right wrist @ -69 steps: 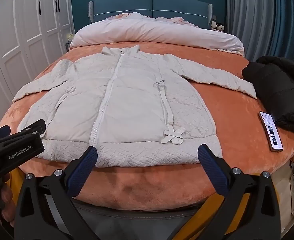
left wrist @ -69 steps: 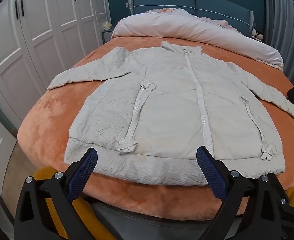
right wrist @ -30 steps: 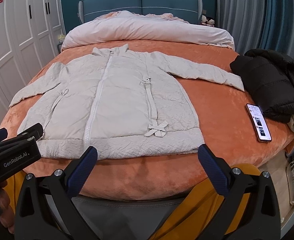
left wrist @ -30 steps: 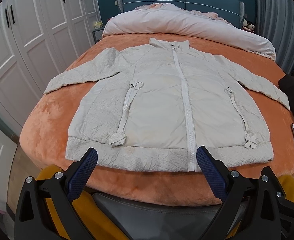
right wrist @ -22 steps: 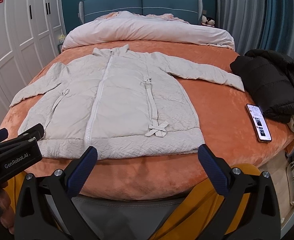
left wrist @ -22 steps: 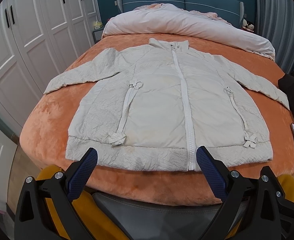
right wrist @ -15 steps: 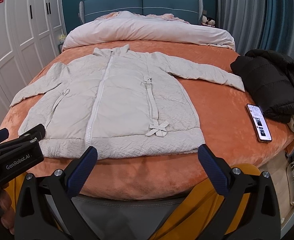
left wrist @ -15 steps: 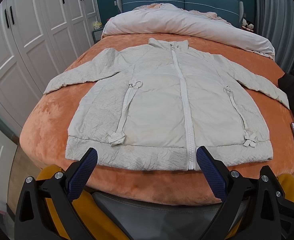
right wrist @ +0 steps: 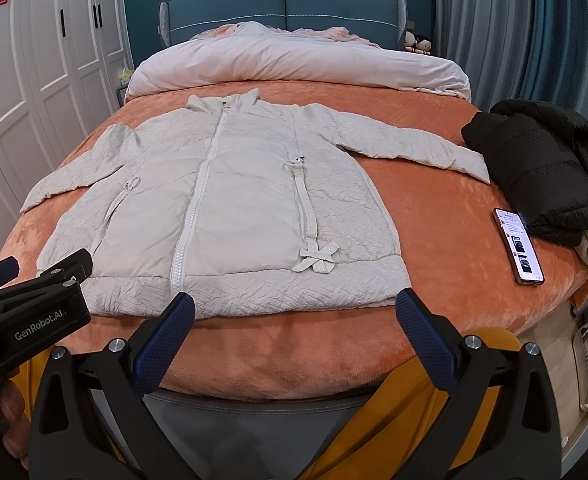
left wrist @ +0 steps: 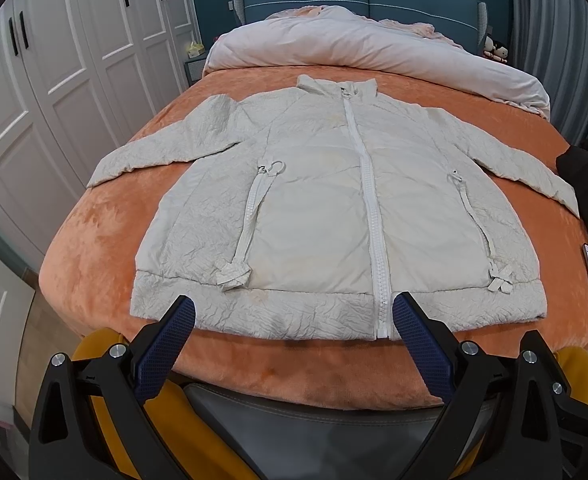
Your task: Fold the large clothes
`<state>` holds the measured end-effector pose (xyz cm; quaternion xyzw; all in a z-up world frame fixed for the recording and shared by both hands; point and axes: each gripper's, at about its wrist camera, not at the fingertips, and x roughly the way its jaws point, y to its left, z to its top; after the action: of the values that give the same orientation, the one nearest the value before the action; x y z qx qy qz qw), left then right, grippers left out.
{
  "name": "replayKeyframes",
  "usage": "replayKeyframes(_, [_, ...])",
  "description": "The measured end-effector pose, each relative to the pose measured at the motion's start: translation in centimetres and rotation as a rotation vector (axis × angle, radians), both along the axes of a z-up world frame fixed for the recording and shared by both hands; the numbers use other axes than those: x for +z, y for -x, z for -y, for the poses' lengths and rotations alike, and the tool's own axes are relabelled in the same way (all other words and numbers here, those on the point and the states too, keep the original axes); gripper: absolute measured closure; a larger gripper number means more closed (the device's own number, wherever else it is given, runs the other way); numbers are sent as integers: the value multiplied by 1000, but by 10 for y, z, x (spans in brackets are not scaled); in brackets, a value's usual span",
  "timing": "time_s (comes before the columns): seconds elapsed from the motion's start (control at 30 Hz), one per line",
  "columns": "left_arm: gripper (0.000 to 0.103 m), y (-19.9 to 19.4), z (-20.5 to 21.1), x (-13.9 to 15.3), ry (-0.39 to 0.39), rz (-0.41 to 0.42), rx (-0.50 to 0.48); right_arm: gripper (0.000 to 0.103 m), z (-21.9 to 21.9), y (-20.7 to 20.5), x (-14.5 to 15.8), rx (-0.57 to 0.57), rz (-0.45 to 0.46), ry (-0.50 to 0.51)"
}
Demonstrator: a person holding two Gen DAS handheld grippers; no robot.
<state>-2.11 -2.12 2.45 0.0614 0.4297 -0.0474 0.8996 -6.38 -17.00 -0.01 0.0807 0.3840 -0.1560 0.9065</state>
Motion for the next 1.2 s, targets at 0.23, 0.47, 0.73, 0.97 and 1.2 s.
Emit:
replayKeyframes(0.23, [6, 0, 0, 0, 0, 0, 0, 5, 1, 0, -1, 0, 0, -1])
replayKeyframes(0.47, [6, 1, 0, 0, -1, 1, 0, 5, -1, 0, 0, 3, -3, 0])
replayKeyframes(0.73, [6, -4, -2, -8, -8, -16, 2, 5, -4, -5, -7, 4, -18, -4])
replayKeyframes(0.97, [6, -21, -2, -20, -26, -38, 17, 5, 9, -18, -19, 1, -38, -20])
replayKeyframes(1.2, [6, -75, -8, -29, -12, -29, 43, 5, 86, -69, -37, -37, -17, -117])
